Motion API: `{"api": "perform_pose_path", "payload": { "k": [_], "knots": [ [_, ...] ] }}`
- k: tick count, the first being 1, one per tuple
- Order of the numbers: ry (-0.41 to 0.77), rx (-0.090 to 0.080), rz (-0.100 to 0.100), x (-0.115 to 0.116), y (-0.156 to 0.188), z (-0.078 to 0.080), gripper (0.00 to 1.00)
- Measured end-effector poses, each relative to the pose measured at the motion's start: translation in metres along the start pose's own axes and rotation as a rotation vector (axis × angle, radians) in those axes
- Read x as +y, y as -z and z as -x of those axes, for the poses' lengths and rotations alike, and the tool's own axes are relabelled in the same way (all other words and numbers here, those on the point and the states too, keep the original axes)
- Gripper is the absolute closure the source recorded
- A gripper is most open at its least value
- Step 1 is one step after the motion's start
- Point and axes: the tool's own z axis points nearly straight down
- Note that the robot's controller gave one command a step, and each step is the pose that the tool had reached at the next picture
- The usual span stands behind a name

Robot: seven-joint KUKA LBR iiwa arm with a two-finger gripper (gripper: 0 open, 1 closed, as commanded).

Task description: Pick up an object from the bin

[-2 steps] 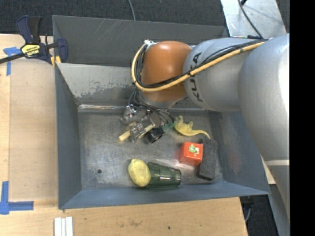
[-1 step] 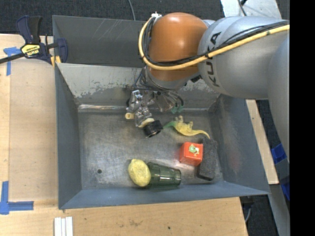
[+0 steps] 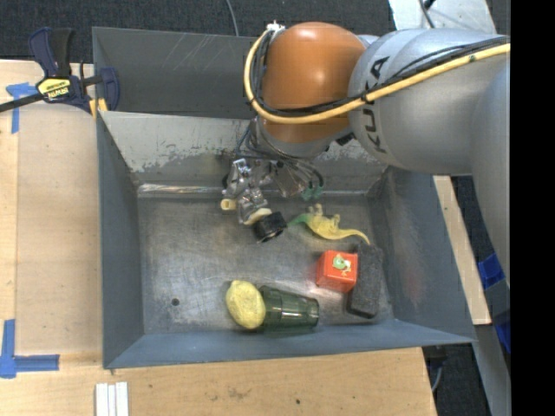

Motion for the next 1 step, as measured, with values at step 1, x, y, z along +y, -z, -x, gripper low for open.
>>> {"api": "perform_pose_path", "payload": {
  "k": [1],
  "knots": [
    [-0.025, -0.001, 0.000, 0.0013, 0.0532, -0.0063, 1.00]
  ]
}}
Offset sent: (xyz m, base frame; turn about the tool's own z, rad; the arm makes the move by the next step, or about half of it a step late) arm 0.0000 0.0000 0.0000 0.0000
